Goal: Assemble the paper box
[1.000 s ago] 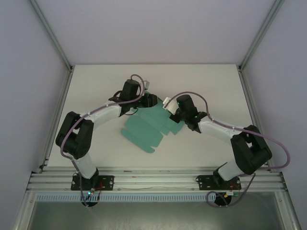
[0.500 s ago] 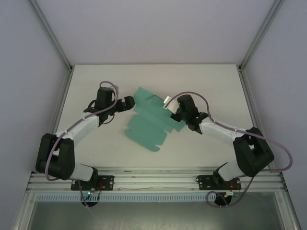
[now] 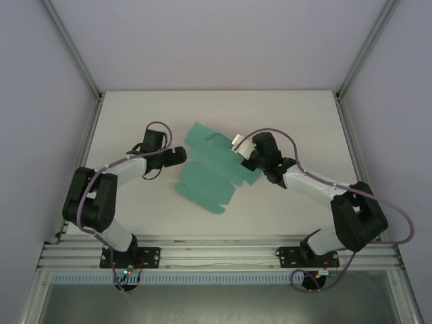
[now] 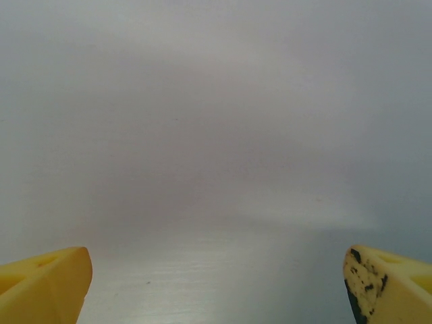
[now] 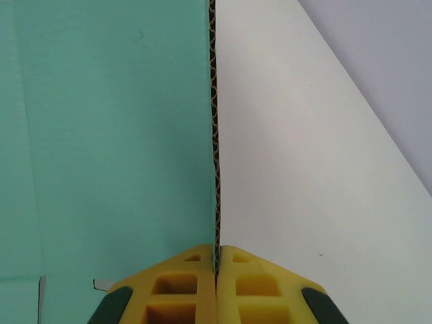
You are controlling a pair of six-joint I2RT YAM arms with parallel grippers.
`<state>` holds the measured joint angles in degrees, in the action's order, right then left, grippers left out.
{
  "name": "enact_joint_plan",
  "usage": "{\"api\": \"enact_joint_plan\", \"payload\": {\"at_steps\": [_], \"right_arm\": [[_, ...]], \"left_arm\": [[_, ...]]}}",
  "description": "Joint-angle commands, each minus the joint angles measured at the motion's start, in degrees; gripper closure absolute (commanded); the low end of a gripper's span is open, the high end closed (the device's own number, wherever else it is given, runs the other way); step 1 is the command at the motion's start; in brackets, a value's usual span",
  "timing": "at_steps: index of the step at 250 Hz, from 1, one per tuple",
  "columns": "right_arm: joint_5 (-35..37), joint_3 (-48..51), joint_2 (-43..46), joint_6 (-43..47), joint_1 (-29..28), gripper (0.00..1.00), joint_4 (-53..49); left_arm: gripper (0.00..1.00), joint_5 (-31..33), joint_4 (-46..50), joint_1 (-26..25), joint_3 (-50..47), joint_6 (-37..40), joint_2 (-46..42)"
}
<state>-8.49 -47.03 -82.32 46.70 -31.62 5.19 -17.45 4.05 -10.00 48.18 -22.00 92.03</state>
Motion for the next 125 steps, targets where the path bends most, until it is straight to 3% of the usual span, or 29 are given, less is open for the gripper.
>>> {"api": "enact_joint_plan", "payload": {"at_steps": [1, 72, 125], "right_arm": [[-0.9, -0.6, 0.7, -2.0, 1.0, 1.0, -0.7], [-4.3, -1.8, -0.6, -3.4, 1.3, 1.0, -1.6], [-2.5, -3.8, -2.8, -5.2, 1.3, 1.0, -2.4]], "left_arm": [[0.05, -8.4, -9.8, 0.2, -2.4, 3.6, -1.6], [0.07, -21.2, -20.2, -0.3, -7.1, 5.4, -2.1], [0.08, -23.6, -24.4, -4.0, -8.4, 6.5, -2.7]]}}
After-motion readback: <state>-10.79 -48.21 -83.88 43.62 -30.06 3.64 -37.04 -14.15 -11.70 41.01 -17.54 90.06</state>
